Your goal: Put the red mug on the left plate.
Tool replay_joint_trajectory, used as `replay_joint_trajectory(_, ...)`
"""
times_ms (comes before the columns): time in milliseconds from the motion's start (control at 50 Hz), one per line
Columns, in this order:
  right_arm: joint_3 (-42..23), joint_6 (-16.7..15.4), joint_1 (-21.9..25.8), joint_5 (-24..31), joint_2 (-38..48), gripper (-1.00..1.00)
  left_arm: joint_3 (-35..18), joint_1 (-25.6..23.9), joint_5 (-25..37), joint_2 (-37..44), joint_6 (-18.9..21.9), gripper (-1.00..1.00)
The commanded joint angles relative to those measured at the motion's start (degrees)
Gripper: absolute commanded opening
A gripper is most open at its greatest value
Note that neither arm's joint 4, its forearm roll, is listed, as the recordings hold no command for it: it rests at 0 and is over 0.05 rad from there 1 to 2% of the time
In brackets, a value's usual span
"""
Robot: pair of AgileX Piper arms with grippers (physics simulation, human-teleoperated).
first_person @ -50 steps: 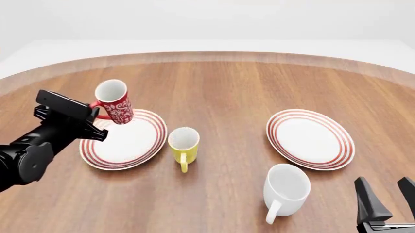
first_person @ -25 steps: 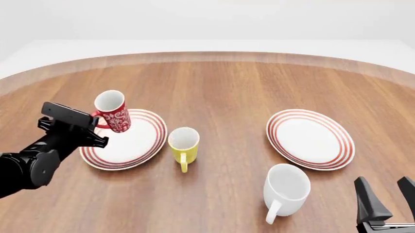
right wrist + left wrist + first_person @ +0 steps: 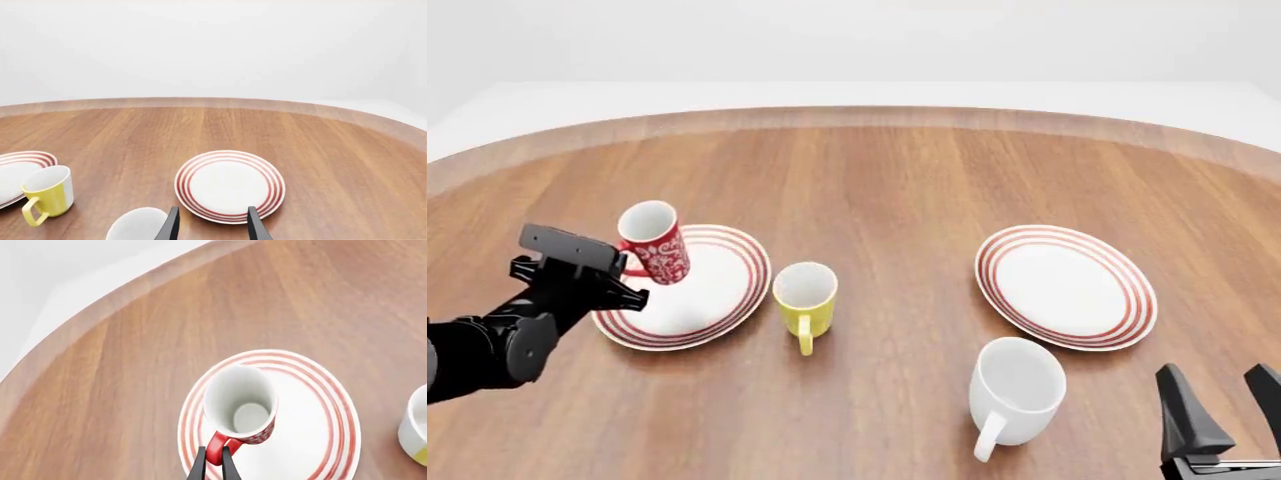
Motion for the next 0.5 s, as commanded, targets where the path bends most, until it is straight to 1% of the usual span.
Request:
replay_joint_trajectory(20,0.0,0.0,0.0,0.0,0.0,1.00,-0.5,1.0,-2.4,3.9,0.1,-1.00)
replay_joint_trajectory(160,0.0,0.0,0.0,0.0,0.0,1.00,-0.6,1.0,-4.3,6.3,-0.2,-1.00)
replay_joint_trajectory(500,0.0,0.0,0.0,0.0,0.0,1.00,-2.3,-0.6,-5.0,9.9,-0.1,-1.00)
